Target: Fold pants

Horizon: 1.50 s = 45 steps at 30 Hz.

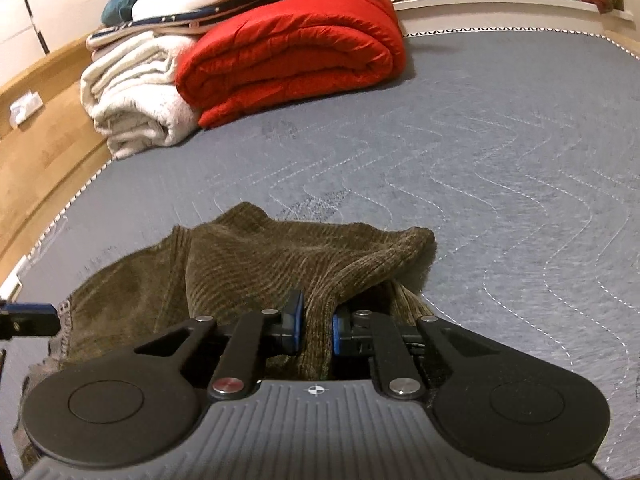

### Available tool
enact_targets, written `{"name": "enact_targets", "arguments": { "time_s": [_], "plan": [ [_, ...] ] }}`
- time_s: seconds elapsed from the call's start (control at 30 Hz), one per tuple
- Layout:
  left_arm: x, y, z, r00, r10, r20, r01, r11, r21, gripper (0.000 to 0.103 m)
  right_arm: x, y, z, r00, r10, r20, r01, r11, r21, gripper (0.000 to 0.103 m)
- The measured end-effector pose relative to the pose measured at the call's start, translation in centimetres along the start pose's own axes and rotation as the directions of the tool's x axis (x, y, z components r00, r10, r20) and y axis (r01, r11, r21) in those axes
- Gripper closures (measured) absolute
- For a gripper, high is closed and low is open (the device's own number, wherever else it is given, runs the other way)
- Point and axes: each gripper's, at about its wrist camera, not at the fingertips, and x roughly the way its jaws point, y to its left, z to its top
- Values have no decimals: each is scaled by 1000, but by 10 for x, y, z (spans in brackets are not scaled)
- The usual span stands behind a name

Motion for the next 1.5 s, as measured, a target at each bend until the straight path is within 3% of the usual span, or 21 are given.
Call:
{"name": "enact_targets", "arguments": {
  "time_s": [0.53,1.5],
  "plan": [
    [6,-9,-2,1000,-4,-9,4,1000,19,49,8,23,-12,998,-47,-32,43,989,-140,89],
    [5,-11,-2,1000,-3,-11,4,1000,25,46,12,31,-17,997,-63,-50,53,981,-187,89]
  ]
}}
